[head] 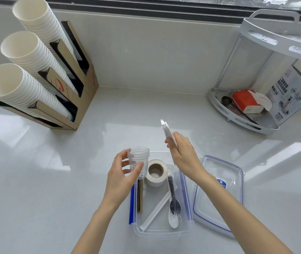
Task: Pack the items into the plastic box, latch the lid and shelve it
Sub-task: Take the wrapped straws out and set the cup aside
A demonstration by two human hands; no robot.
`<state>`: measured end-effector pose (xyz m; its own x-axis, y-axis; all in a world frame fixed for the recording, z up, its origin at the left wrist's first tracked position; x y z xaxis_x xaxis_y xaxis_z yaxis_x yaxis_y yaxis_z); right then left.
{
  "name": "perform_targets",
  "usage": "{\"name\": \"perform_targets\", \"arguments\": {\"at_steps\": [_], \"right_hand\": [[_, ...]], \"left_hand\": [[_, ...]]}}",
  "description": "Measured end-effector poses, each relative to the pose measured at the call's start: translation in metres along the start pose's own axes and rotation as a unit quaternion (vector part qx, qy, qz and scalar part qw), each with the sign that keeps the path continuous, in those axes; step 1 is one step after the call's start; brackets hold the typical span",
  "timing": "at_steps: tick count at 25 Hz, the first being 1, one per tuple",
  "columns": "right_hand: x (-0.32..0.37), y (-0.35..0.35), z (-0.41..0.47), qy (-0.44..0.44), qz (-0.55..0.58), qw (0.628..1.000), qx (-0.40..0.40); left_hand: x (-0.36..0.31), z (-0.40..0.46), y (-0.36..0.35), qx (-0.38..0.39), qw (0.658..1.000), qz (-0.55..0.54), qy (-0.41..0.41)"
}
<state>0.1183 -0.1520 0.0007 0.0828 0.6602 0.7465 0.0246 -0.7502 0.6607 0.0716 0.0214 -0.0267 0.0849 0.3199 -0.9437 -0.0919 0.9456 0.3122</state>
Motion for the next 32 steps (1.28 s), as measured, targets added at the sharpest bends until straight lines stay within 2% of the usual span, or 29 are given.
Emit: {"name": "perform_targets", "arguments": {"at_steps": [5,7,9,12,15,18,21,24,29,32], "right_hand": [[0.011,0.003,-0.018,0.047,0.009,0.998,0.047],[0.013,-0.005,-0.031,0.092,-0.065,0.989,0.101],[0.009,-0.023,-0.045,0.124,-0.194,0.959,0.165],[-0.014,-0.061,-0.06,0.137,-0.377,0.885,0.238],[-0.033,-0.091,-0.07,0.123,-0.454,0.835,0.286],[-0.038,-0.103,-0.074,0.119,-0.488,0.814,0.291],[-0.035,-0.104,-0.076,0.127,-0.488,0.815,0.286],[-0.032,-0.098,-0.078,0.13,-0.458,0.83,0.291],[-0.018,-0.069,-0.065,0.116,-0.351,0.891,0.263],[-0.013,-0.049,-0.054,0.067,-0.222,0.945,0.232]], "left_hand": [[0.001,-0.003,0.006,-0.017,1.0,0.006,0.006],[0.004,-0.003,0.014,-0.035,0.999,0.004,0.013],[0.007,-0.002,0.021,-0.05,0.999,0.0,0.019],[0.007,-0.003,0.025,-0.056,0.998,0.003,0.021],[0.005,-0.005,0.023,-0.052,0.998,0.005,0.019],[0.004,-0.006,0.02,-0.048,0.999,0.004,0.016],[0.003,-0.006,0.019,-0.046,0.999,0.004,0.013],[0.002,-0.006,0.02,-0.049,0.999,0.007,0.01],[0.003,-0.004,0.027,-0.071,0.997,0.0,0.004],[0.001,-0.004,0.029,-0.081,0.997,-0.01,0.009]]}}
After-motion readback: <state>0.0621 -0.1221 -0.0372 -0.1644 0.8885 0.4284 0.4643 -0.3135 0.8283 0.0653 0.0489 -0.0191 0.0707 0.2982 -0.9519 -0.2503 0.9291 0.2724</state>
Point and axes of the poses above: each hand's wrist, its own z-axis towards the middle knuckle, its own y-axis out of the back of the hand, x = y × z, the point moved 9 cm from there along z, towards the middle knuckle, and after that the axes turned 11 degrees about -y, right-handed, at the moved point
